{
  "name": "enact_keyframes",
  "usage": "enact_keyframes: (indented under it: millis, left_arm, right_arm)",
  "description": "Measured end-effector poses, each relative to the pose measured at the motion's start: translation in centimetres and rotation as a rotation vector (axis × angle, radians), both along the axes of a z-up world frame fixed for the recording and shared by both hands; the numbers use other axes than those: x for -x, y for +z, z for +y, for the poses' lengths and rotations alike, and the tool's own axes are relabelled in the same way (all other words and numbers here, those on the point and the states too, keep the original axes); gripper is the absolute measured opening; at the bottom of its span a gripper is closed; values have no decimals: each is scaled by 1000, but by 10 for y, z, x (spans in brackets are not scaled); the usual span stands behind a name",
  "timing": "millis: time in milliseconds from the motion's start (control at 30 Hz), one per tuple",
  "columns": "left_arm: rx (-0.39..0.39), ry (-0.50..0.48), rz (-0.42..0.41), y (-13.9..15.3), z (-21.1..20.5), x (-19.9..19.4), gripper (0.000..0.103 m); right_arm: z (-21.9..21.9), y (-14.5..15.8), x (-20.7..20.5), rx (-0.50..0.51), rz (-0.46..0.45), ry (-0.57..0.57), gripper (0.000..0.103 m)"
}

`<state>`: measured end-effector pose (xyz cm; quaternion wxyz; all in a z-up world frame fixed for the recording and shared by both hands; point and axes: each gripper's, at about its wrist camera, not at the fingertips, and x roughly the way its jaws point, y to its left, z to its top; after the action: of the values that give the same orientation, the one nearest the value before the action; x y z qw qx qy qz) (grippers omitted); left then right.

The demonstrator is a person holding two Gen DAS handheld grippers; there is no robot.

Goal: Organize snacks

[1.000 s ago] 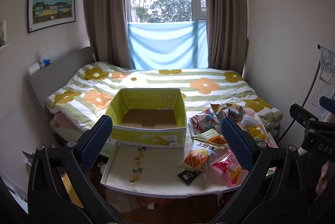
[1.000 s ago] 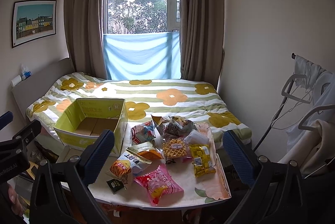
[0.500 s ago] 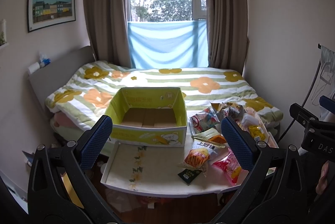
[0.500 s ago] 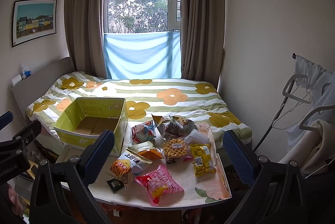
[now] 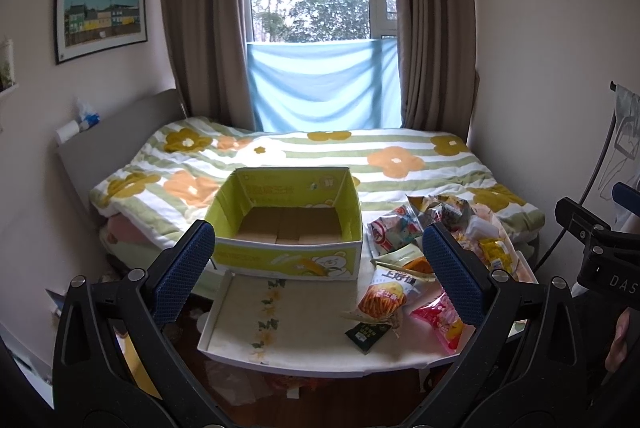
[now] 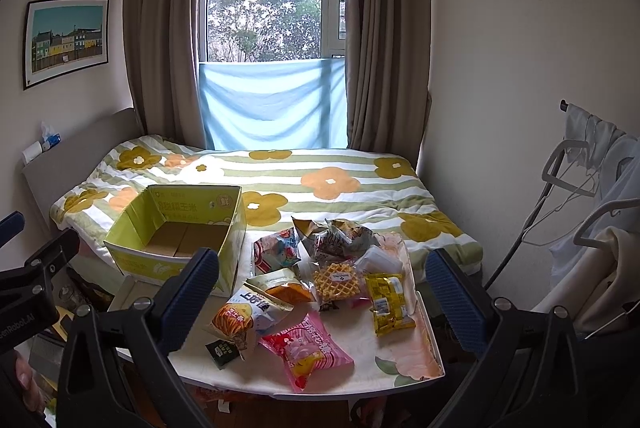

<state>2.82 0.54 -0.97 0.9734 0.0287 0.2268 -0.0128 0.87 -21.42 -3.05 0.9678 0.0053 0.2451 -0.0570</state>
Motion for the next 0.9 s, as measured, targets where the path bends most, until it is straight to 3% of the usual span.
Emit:
enact_keyframes:
  millis: [467, 667, 900]
  left_arm:
    - [20, -37, 2, 1, 2, -1, 103]
    - [-18, -12, -15, -2, 10, -5, 103]
    - [-27, -77, 98, -27, 16, -36, 103]
  right_arm:
    - [1, -1, -1, 0, 0, -2, 103]
    - [2, -6, -3, 9, 9, -26, 103]
    - [-7, -28, -20, -15, 83, -24, 103]
